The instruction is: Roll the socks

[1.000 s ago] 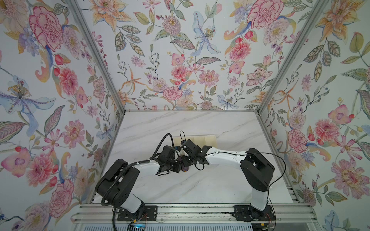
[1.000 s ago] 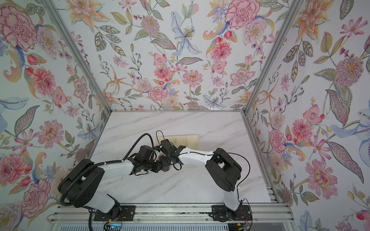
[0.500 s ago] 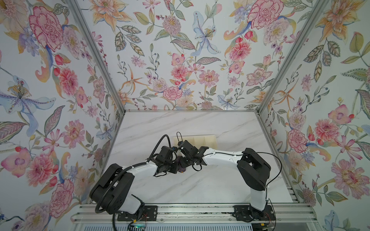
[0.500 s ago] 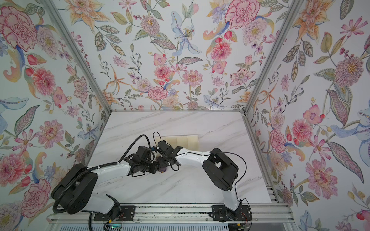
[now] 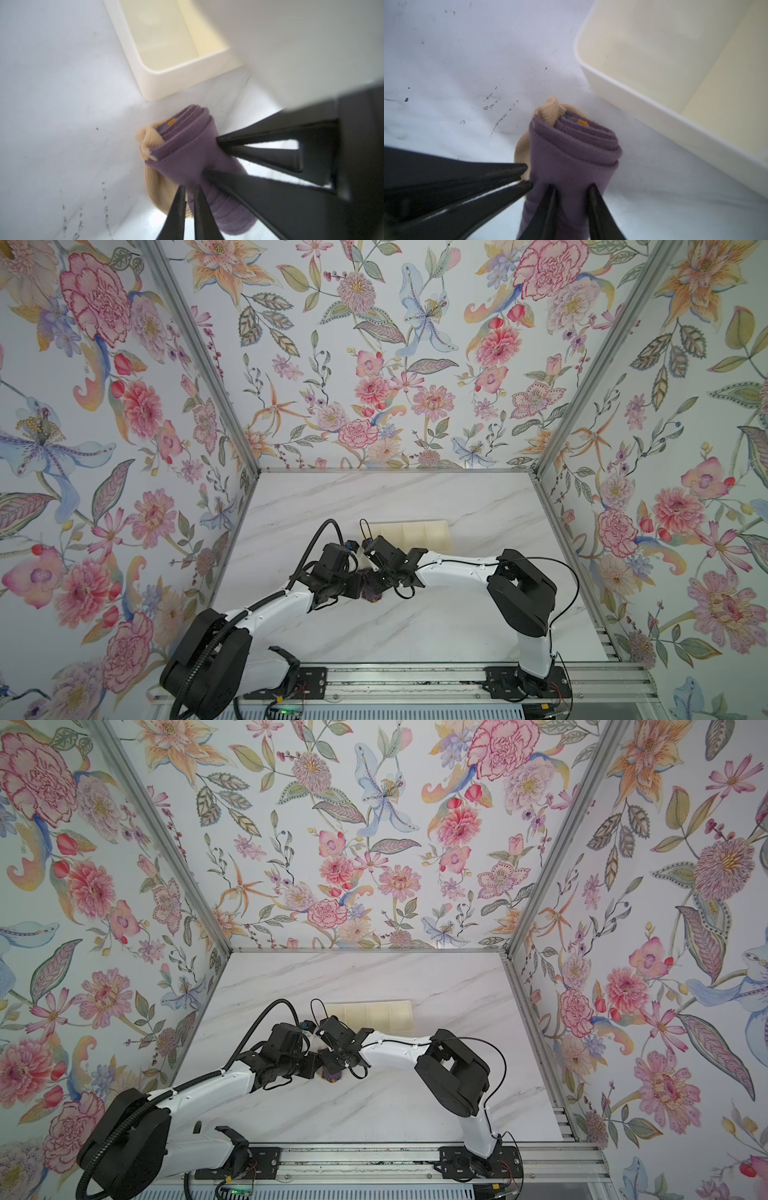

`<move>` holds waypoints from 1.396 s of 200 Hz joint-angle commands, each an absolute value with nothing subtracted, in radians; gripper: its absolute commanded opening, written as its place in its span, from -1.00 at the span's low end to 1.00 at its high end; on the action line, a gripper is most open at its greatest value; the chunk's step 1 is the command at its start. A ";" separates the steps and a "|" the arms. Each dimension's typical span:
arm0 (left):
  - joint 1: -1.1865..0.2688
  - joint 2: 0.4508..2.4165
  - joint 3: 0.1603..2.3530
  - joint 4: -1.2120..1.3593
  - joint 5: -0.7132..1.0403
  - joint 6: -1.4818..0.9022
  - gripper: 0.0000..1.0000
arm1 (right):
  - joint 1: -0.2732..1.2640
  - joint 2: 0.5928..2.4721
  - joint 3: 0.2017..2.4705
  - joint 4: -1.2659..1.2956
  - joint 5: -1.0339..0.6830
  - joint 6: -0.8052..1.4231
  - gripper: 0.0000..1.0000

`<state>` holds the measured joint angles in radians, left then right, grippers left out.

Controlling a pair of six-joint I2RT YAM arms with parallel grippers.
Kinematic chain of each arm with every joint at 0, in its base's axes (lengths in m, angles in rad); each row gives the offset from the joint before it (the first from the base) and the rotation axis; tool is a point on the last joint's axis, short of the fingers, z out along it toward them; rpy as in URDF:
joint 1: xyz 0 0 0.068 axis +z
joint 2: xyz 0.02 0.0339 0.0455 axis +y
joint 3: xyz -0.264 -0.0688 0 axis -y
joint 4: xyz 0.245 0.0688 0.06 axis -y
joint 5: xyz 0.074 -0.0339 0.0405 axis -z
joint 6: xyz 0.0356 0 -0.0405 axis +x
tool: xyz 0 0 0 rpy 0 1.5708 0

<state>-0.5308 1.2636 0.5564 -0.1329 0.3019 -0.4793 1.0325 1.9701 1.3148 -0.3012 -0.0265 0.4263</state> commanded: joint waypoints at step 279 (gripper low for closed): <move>-0.527 1.447 0.479 0.028 0.376 -0.470 -1.00 | 0.871 1.764 0.919 0.016 -0.435 0.558 -0.28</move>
